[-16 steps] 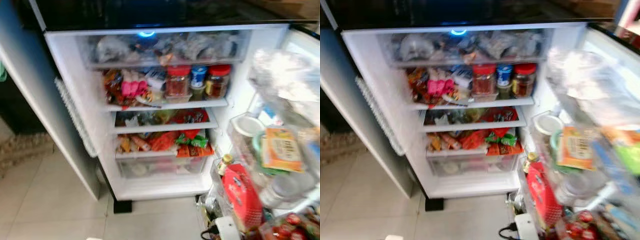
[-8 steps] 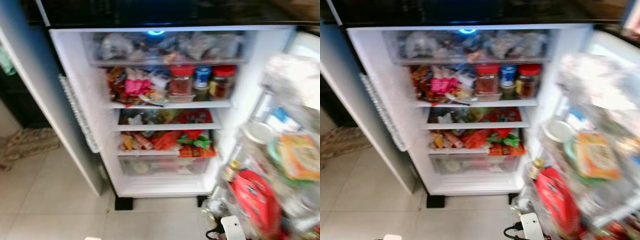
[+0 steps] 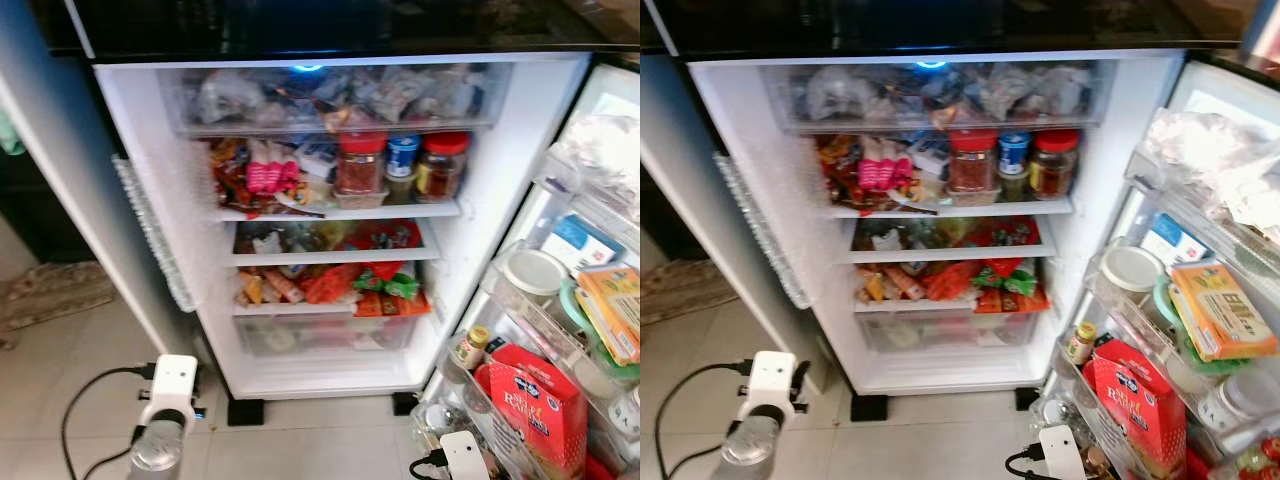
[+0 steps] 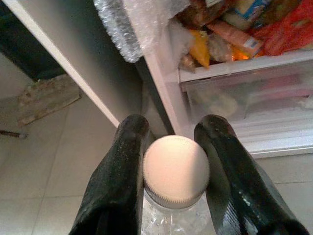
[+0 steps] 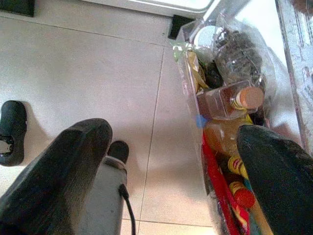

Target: Restocking fridge

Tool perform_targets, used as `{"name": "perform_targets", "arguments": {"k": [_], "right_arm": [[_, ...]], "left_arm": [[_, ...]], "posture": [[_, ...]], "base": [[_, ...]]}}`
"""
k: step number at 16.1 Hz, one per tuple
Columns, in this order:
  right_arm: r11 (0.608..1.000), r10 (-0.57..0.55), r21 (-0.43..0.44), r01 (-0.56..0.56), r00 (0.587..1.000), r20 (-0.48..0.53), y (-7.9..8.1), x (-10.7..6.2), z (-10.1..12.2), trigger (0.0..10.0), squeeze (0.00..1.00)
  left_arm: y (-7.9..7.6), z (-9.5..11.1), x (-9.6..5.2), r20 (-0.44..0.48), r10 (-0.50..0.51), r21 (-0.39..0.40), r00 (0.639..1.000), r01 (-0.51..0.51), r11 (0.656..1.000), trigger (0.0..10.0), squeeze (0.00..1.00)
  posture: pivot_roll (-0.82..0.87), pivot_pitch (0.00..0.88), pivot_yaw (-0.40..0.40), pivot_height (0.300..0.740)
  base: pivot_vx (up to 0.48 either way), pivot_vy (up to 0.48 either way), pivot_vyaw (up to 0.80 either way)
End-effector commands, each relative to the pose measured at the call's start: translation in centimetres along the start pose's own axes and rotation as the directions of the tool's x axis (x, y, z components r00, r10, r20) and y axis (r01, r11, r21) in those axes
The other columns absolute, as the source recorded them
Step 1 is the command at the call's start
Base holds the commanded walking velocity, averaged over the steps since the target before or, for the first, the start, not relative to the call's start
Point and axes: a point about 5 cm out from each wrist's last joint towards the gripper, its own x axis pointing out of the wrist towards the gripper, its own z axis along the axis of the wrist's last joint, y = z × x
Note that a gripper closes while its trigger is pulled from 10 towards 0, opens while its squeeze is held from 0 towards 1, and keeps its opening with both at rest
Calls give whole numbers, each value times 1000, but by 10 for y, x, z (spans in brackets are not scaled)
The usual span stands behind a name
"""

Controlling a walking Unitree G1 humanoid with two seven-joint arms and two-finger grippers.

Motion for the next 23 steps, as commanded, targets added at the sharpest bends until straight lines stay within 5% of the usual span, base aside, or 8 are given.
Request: {"name": "perform_targets", "arguments": {"k": [1,5,8,23], "right_arm": [[1000,-1,10,1,1000,-2,-1,0,0,10000,0],[1000,6,12,-6,1000,-7,-2,0,-2,10000,0],[1000,9,17,-9,1000,-1,-2,0,-2,10000,0],[999,37,-3,-37,999,-14,4,0,-2,10000,0]], "left_arm": [[3,12,1,82,16,-25,997,-14,1000,10000,0],[-18,39,-8,246,-34,-107,969,62,992,10000,0],[-29,33,-18,246,-66,-106,967,95,990,10000,0],[-5,52,-7,252,-23,-107,967,52,993,10000,0]], "posture": [[-49,0,-16,740],[-49,0,-15,740],[-50,0,-19,740],[-51,0,3,740]], "base": [[0,0,0],[0,0,0],[0,0,0],[290,0,-38]]}}
